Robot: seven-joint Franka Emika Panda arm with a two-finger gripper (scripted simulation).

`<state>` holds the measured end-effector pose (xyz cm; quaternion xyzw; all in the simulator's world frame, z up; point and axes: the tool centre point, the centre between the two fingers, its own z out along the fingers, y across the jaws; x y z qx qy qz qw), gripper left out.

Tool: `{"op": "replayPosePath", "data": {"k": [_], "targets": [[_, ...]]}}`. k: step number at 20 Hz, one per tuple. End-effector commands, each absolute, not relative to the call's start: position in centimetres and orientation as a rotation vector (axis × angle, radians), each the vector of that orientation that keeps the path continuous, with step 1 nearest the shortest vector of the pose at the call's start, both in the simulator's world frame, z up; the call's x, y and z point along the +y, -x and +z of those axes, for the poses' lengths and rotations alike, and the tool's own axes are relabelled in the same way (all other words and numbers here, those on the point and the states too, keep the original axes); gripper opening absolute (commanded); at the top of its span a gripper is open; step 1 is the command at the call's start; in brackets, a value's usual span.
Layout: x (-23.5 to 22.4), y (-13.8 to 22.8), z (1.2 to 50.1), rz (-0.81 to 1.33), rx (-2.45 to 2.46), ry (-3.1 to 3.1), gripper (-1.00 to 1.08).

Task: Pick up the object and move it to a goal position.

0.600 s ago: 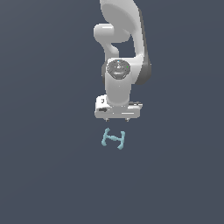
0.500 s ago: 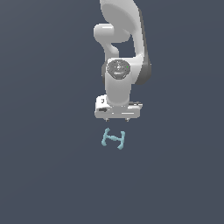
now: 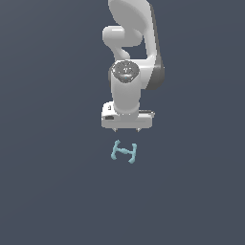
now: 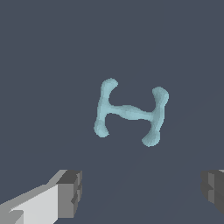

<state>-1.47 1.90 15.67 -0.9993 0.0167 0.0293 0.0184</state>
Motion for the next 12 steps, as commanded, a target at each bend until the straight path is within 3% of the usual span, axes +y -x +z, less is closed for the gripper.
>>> {"op": "replayPosePath", "data": {"k": [1,12], "targets": [[1.91,1.48,15.71,0.092,0.056,3.102,1.0],[1.77,1.19,15.0,0.086,-0.102,3.107,1.0]]}}
